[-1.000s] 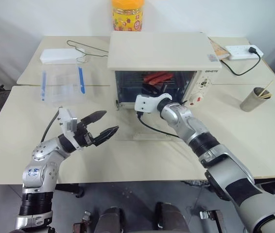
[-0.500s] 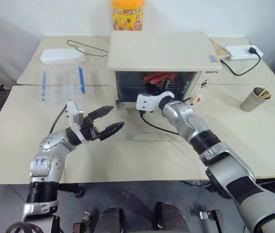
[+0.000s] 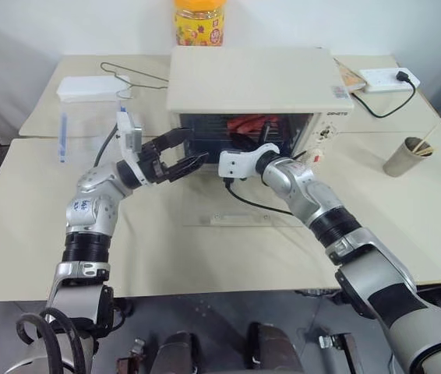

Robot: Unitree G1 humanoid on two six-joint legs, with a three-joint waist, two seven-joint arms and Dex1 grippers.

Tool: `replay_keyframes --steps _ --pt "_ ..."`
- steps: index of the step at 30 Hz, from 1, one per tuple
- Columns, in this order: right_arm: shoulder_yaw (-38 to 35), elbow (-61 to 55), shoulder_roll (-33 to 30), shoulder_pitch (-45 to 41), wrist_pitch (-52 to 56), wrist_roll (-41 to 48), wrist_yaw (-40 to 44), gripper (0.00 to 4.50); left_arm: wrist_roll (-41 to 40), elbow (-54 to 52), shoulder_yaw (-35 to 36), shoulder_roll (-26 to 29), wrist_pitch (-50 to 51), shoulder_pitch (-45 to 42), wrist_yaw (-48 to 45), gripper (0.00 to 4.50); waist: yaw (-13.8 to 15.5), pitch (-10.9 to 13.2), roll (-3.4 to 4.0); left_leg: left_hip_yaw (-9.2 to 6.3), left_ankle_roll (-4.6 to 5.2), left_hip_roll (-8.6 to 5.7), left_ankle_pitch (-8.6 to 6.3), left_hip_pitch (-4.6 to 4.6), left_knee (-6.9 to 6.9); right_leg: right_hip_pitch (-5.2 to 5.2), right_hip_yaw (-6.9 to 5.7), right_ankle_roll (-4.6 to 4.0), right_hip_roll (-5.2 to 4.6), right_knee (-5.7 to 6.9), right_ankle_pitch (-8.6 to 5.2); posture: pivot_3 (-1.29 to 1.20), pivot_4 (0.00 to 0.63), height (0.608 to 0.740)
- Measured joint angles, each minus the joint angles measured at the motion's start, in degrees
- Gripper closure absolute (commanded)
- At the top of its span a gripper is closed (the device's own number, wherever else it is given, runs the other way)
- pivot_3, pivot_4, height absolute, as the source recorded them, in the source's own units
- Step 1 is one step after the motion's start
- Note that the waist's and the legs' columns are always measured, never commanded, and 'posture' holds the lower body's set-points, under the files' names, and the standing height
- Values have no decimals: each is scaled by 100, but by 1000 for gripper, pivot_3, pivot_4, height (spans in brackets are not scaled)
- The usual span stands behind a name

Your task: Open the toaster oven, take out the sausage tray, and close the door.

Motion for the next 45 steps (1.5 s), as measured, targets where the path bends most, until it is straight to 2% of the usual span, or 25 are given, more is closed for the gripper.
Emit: replay_keyframes --steps 8,19,31,37,45 --pt "-77 -1539 -269 818 189 71 688 4455 194 669 21 3 -180 -221 -205 0 -3 0 0 2 1 2 0 -1 19 0 3 0 0 14 0 0 150 740" --pt "-352 -4564 -602 2969 790 58 1592 4455 379 1099 37 177 -275 -324 -451 0 58 0 -1 7 1 2 0 -2 44 -1 8 0 0 29 0 0 150 740" --pt "-756 -5850 -1267 4000 611 -65 1791 4455 386 1198 70 187 -153 -321 -494 0 270 1 -4 11 6 2 -3 -16 82 1 13 0 -2 30 0 0 150 740" --pt "-852 -5996 -1388 4244 358 -94 1789 4455 -191 5 280 259 1611 404 -14 0 288 2 -5 11 6 6 -3 -15 85 1 14 0 -2 33 0 0 150 740" --pt "-967 -5984 -1610 4074 -323 103 1795 4455 -1740 -1517 992 299 5374 543 1836 0 321 2 -6 -54 6 1 -3 -10 92 15 19 0 -5 36 0 0 150 740"
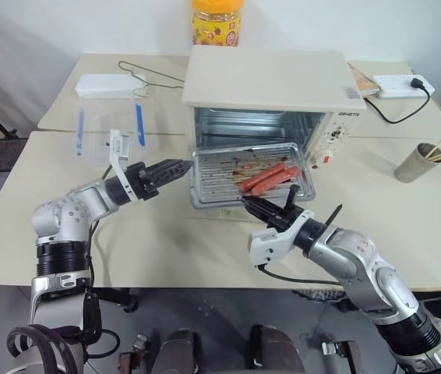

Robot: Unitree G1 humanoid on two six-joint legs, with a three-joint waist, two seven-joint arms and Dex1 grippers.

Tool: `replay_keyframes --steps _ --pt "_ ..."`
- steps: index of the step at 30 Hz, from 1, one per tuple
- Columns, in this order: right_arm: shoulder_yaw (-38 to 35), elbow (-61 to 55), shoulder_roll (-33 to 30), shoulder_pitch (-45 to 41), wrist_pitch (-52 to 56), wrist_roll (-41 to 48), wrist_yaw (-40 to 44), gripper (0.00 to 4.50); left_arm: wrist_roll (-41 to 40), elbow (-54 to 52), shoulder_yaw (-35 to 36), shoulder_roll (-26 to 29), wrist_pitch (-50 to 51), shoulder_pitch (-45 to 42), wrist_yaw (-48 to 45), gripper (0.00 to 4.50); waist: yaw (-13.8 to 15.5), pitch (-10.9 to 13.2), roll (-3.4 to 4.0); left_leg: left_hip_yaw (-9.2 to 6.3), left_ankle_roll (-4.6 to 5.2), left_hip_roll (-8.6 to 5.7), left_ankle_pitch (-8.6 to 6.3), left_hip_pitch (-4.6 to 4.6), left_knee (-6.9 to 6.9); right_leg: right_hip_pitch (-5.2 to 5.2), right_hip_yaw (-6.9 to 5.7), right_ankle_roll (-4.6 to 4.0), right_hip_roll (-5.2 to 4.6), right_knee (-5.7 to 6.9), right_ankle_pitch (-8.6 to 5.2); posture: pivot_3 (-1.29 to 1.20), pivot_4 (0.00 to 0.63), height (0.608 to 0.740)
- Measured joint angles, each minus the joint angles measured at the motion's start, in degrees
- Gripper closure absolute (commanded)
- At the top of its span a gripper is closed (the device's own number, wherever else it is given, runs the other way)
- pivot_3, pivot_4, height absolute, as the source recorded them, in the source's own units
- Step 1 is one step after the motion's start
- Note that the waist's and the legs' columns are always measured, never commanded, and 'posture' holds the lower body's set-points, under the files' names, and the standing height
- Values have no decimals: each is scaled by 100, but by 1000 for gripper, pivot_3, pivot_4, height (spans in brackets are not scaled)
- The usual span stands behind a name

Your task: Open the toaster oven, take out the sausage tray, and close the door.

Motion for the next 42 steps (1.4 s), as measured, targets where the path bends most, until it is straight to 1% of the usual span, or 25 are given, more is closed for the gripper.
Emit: replay_keyframes --steps 2,5,8,11,16,20,21,27,32,35,37,38,42 --pt "0 44 -15 -137 -168 104 8 4455 -253 -144 111 -195 519 -10 354 0 -3 0 0 -2 0 0 0 0 0 0 -1 0 0 0 0 0 150 740" --pt "0 145 -18 -284 -389 237 19 4455 -517 -140 508 -563 1061 -151 1064 0 -6 0 -1 -3 -1 0 0 1 0 2 -1 0 0 1 0 0 150 740" --pt "0 269 -19 -376 -515 345 57 4500 -734 -116 966 -876 1415 -277 1722 594 -6 0 -1 -2 -1 0 0 2 0 2 -1 0 0 0 0 0 150 740" --pt "-1 332 -35 -394 -610 454 141 4500 -1024 -63 1516 -1155 1781 -289 2267 1517 -10 0 -1 -2 -1 0 0 2 -1 2 -1 0 0 0 0 0 150 740" --pt "-1 350 -38 -384 -685 580 293 4500 -1321 -1 2122 -1403 2358 -342 2957 3012 0 -1 -2 -3 -1 0 0 3 -1 4 -1 0 0 0 0 0 150 740" --pt "-1 365 -39 -382 -722 632 362 4500 -1539 99 2431 -1549 2585 -356 3377 4283 -2 -1 -2 -3 -1 0 0 4 -1 4 0 0 0 0 0 0 150 740" --pt "-1 386 -41 -382 -730 644 378 4500 -1622 100 2474 -1587 2593 -345 3487 4456 -1 -1 -2 -3 -1 0 0 4 -1 4 0 0 0 0 0 0 150 740" --pt "-20 453 -102 -379 -772 933 559 4500 -2355 156 2870 -1863 2673 -157 4237 4456 -2 -1 -3 -4 -2 -1 0 6 -1 6 3 0 0 0 0 0 150 740" --pt "-108 430 -101 -299 -654 1575 802 3138 -3112 194 2910 -1832 2602 128 4781 4500 -2 -1 -4 -3 -2 -1 0 10 -2 7 8 0 0 0 0 0 150 740" --pt "-316 396 -309 -65 -660 2061 1011 2172 -3771 313 2884 -1601 2379 553 5100 4500 -1 -2 -5 -5 -2 -1 0 13 -3 8 9 0 0 1 0 0 150 740" --pt "-505 398 -489 299 -602 2597 1235 2172 -4276 313 2843 -1373 2148 961 5267 4500 -1 -2 -5 -6 -2 -1 0 13 -5 8 13 0 0 1 0 0 150 740" --pt "-638 382 -540 528 -562 3017 1390 2172 -4662 295 2755 -1236 1957 1236 5352 4500 0 -2 -5 -6 -2 0 0 13 -5 8 14 0 0 0 0 0 150 740" --pt "-1001 216 -647 988 -465 4150 1764 2172 -5709 23 2347 -941 1351 1943 5576 4500 21 -3 -5 -9 -2 -1 0 19 0 18 19 0 -2 0 0 0 150 740"
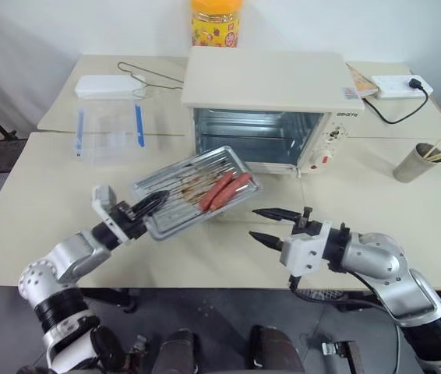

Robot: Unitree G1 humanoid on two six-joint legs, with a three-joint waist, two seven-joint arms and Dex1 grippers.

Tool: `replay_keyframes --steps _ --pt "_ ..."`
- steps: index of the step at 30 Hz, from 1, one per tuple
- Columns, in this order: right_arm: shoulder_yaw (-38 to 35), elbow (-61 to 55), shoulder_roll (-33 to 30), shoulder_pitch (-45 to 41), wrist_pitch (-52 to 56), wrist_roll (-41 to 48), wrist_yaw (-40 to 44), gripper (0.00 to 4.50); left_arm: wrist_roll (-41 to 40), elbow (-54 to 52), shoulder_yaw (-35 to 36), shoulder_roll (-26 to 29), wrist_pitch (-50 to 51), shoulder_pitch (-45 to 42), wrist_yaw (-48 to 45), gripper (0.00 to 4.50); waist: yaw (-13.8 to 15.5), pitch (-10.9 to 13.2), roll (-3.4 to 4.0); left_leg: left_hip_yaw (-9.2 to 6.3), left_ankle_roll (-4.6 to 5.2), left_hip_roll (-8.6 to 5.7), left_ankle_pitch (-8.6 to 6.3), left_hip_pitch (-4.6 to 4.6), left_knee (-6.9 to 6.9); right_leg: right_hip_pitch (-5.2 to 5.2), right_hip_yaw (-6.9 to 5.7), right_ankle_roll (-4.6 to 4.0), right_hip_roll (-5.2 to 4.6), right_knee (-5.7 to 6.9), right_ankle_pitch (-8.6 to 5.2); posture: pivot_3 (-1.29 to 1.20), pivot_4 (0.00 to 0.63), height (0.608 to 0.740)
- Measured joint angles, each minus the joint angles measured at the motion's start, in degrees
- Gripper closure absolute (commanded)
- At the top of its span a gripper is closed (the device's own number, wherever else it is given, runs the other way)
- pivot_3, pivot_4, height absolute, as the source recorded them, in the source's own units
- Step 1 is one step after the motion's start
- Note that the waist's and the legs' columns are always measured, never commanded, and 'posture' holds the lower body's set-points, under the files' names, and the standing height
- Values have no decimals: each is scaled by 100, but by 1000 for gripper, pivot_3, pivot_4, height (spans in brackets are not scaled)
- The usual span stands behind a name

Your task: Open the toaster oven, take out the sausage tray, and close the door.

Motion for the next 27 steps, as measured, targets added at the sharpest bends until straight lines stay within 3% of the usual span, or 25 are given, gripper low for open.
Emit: replay_keyframes --steps 1,4,6,9,11,15,27 --pt "-89 -26 -39 79 16 185 76 2172 -182 -96 -68 54 -136 129 25 4500 8 0 0 0 0 -1 0 1 1 2 0 0 -2 0 0 0 150 740" --pt "-816 116 -111 758 749 1615 453 2800 -553 -734 -30 80 -627 859 -193 4500 47 -3 -3 -3 6 -3 -7 10 -1 18 0 -1 -3 -12 0 0 150 740" --pt "-1344 710 -193 1008 1135 2178 701 3488 -591 -1164 187 53 -877 1599 -564 4500 42 -3 -4 8 10 -6 -10 15 -1 23 7 -2 -3 -22 -1 0 150 740" --pt "-1589 1096 -316 1045 1240 2345 996 4460 -591 -1498 286 -2 -1107 2131 -887 4500 53 -3 -3 13 10 0 -9 35 -2 36 10 -8 3 -21 -4 0 150 740" --pt "-1617 1250 -315 930 1361 2480 1198 4460 -595 -1766 285 -26 -1281 2487 -1152 4500 56 -3 -2 15 5 2 -15 83 -12 82 11 -13 4 -29 -7 0 150 740" --pt "-1616 1878 -283 618 1592 2505 1370 4460 -603 -2013 436 -254 -1730 2875 -1396 4500 112 -4 -1 16 3 4 -32 86 -9 87 17 -15 3 -38 -8 0 150 740" --pt "-1326 3769 84 -495 1705 2058 1841 4460 -619 -2654 502 -1210 -2961 2922 -1084 4500 115 -4 -1 24 6 3 -34 82 -6 89 16 -13 6 -50 -7 0 150 740"
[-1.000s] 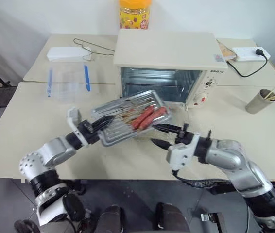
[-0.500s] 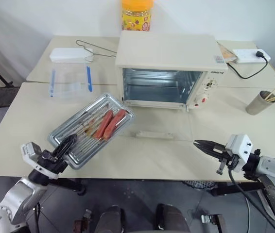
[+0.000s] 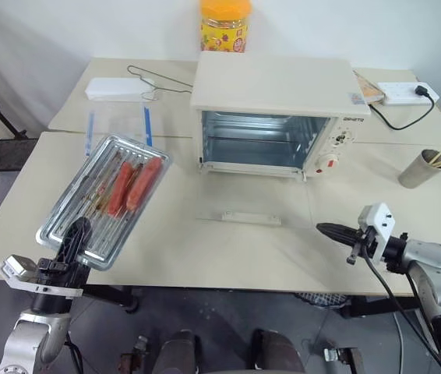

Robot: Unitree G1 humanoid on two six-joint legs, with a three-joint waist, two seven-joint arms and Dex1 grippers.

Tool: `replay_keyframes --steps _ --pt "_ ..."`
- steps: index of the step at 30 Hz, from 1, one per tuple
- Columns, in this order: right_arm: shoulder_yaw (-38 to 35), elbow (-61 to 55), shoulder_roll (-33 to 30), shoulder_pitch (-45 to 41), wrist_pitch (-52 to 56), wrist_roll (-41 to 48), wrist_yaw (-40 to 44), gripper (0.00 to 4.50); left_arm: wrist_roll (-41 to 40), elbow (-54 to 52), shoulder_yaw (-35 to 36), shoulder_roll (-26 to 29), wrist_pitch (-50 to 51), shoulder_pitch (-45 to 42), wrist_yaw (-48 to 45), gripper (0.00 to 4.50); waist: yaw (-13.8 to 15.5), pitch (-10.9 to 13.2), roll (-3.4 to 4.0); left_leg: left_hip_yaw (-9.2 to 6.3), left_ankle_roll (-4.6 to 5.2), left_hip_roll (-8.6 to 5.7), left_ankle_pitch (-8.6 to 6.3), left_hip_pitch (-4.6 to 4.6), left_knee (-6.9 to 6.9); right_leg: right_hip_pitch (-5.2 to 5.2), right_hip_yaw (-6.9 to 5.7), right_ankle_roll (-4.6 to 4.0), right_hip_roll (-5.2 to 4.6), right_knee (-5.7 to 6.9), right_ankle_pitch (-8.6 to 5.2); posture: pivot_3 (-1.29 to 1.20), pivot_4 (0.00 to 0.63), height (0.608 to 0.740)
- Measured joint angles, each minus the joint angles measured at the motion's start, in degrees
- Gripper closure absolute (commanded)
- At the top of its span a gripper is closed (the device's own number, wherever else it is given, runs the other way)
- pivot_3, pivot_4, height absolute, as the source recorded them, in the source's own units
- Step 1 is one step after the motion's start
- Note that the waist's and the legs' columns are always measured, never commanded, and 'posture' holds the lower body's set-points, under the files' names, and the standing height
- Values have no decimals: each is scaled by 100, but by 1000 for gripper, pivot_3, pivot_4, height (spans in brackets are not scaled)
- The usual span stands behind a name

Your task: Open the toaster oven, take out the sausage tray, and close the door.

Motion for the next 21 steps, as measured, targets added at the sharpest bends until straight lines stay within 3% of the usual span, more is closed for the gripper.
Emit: replay_keyframes --steps 12,21 --pt "-230 -239 390 -327 649 747 482 4460 -5 -28 -41 -126 -193 -268 538 4500 6 0 0 -3 2 1 -3 -5 0 -1 -2 2 1 -8 1 0 150 740" --pt "-1083 -1557 390 -862 2053 2066 -354 4460 -5 -26 -58 46 18 -349 554 4500 11 0 1 -7 -4 9 -11 -8 -2 -2 -5 2 5 -15 1 0 150 740"
